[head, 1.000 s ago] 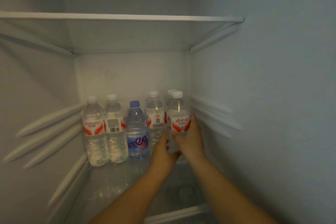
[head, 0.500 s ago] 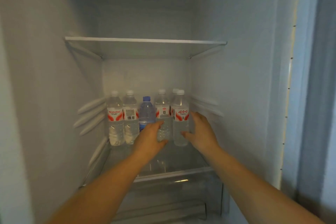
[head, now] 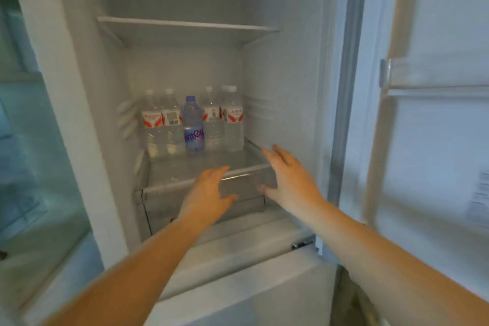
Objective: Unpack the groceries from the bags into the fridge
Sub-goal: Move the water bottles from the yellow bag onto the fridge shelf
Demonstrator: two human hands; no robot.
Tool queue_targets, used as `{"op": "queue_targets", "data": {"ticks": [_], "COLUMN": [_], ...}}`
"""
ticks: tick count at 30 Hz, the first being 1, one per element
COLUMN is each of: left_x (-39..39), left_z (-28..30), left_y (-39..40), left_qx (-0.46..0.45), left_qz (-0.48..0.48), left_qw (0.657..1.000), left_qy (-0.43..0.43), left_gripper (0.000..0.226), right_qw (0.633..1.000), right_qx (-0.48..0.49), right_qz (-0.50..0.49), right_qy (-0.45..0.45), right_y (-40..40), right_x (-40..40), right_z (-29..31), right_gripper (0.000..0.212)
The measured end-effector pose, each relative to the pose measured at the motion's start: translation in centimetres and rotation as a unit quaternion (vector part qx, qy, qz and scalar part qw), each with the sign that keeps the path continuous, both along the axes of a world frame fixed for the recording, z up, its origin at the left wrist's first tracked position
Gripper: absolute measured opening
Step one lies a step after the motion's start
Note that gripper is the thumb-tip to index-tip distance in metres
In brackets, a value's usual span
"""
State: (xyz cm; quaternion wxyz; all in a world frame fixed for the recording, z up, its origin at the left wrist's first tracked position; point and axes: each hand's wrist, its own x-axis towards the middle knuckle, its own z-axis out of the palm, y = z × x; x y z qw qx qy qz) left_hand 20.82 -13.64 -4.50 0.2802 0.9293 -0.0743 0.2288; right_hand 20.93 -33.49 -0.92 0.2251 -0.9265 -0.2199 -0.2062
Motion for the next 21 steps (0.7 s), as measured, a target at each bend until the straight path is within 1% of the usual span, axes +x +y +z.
{"op": "queue_targets", "data": {"ticks": [5, 8, 11, 14, 19, 21], "left_x": [-6.4, -8.9, -11.5, -14.2, -18.9, -21.0], "left_z": [-2.8, -4.4, -5.9, -7.9, -11.2, -11.9], "left_y": [-3.9, -7.8, -12.8, -18.0, -27.8, -32.4], "left_qx": [0.038, 0.052, 0.05, 0.093, 0.127, 0.146], "left_qz": [-0.047, -0.091, -0.14, -0.197, -0.297, -0.322], "left_qw": [0.998, 0.994, 0.988, 0.974, 0.941, 0.931], "left_qy": [0.036, 0.038, 0.041, 0.056, 0.098, 0.093], "left_gripper": [0.07, 0.069, 0.067, 0.068, 0.068, 0.068], "right_qw": [0.998, 0.994, 0.987, 0.973, 0.943, 0.928], "right_qx": [-0.035, -0.042, -0.029, -0.024, -0.042, -0.035], "right_qz": [-0.044, -0.088, -0.146, -0.204, -0.294, -0.323], "right_qy": [0.028, 0.046, 0.064, 0.104, 0.152, 0.183], "right_y": [-3.8, -7.8, -12.3, -17.3, -27.0, -31.4], "right_x": [-7.4, -11.9, -16.6, -21.3, -28.9, -32.0], "right_z": [-3.3, -5.0, -7.1, -9.5, -13.5, -14.6], "right_gripper": [0.08, 0.078, 0.077, 0.076, 0.078, 0.078]}}
